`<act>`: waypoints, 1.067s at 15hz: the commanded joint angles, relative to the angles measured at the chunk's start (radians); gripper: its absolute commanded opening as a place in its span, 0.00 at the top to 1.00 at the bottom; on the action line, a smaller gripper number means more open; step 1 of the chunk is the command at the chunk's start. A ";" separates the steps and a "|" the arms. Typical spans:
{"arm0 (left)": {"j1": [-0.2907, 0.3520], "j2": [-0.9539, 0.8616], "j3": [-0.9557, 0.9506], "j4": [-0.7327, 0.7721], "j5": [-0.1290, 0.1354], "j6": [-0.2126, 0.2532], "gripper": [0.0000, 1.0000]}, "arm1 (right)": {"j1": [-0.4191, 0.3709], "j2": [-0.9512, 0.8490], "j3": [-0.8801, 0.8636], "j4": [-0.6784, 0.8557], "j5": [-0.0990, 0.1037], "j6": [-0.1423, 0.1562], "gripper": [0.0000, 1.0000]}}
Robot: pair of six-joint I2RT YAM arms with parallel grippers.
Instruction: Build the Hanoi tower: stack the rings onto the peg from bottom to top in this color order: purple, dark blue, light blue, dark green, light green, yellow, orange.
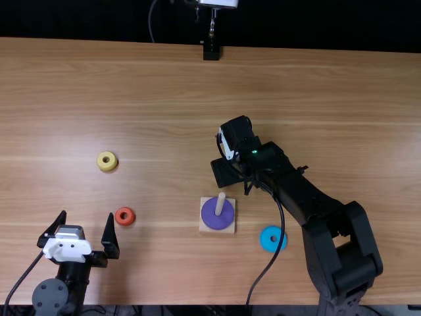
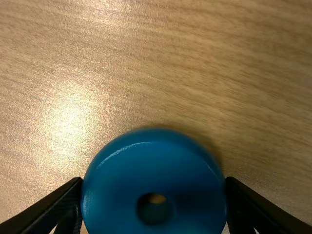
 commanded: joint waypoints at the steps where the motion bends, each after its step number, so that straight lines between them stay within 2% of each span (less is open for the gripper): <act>1: 0.011 -0.012 -0.047 -0.020 0.013 0.004 0.00 | 0.006 0.004 0.057 -0.009 0.010 0.004 1.00; 3: 0.011 -0.012 -0.047 -0.020 0.013 0.004 0.00 | 0.006 -0.024 0.111 -0.134 0.010 -0.001 1.00; 5: 0.011 -0.012 -0.047 -0.020 0.013 0.004 0.00 | 0.006 -0.090 0.156 -0.260 0.009 -0.025 1.00; 6: 0.011 -0.012 -0.047 -0.022 0.013 0.004 0.00 | 0.006 -0.116 0.175 -0.298 0.009 -0.027 1.00; 16: 0.011 -0.012 -0.047 -0.020 0.013 0.004 0.00 | 0.009 -0.315 0.307 -0.526 0.007 -0.029 1.00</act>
